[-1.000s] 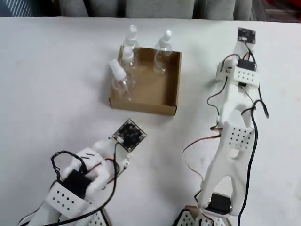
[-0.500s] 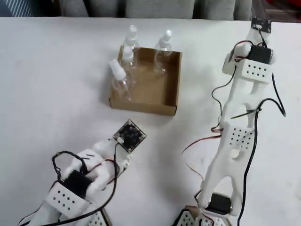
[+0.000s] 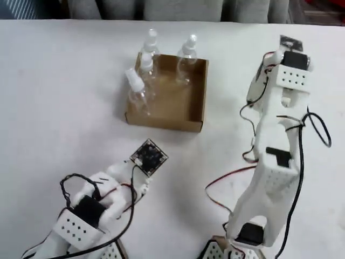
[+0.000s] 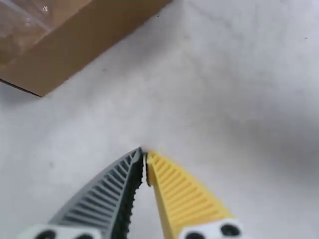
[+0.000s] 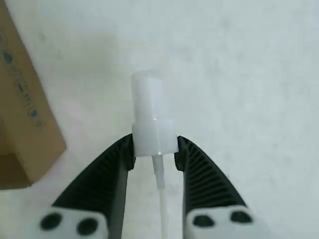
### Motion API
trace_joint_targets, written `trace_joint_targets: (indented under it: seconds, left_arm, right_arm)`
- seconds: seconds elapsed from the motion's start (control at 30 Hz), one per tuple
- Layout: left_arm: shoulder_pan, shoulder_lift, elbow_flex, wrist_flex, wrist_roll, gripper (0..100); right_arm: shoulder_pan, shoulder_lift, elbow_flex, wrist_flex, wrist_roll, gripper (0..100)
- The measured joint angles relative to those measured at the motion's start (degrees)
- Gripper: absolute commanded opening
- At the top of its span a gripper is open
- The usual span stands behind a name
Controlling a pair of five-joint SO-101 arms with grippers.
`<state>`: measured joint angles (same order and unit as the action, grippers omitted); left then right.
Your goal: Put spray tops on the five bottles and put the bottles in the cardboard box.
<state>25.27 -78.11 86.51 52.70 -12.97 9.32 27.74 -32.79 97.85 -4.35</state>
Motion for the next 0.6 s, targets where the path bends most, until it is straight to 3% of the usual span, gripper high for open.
trace_joint_targets:
  seconds: [0.1,0.5,0.6]
  left_arm:
    - [-0.1,0.0,0.0,-1.8,0.0,2]
    - [0.0,0.0,0.0,-2.9,6.9,2]
    - [0.0,0.0,0.0,-2.9,7.2,2]
  right_arm:
    - [-1.8,-6.7,10.5,-1.3,0.0,1.5]
    - [-9.1,-36.7,59.3,-25.7,-0.6,1.9]
    - [-10.6,-40.3,67.0,-29.3,2.6,8.0]
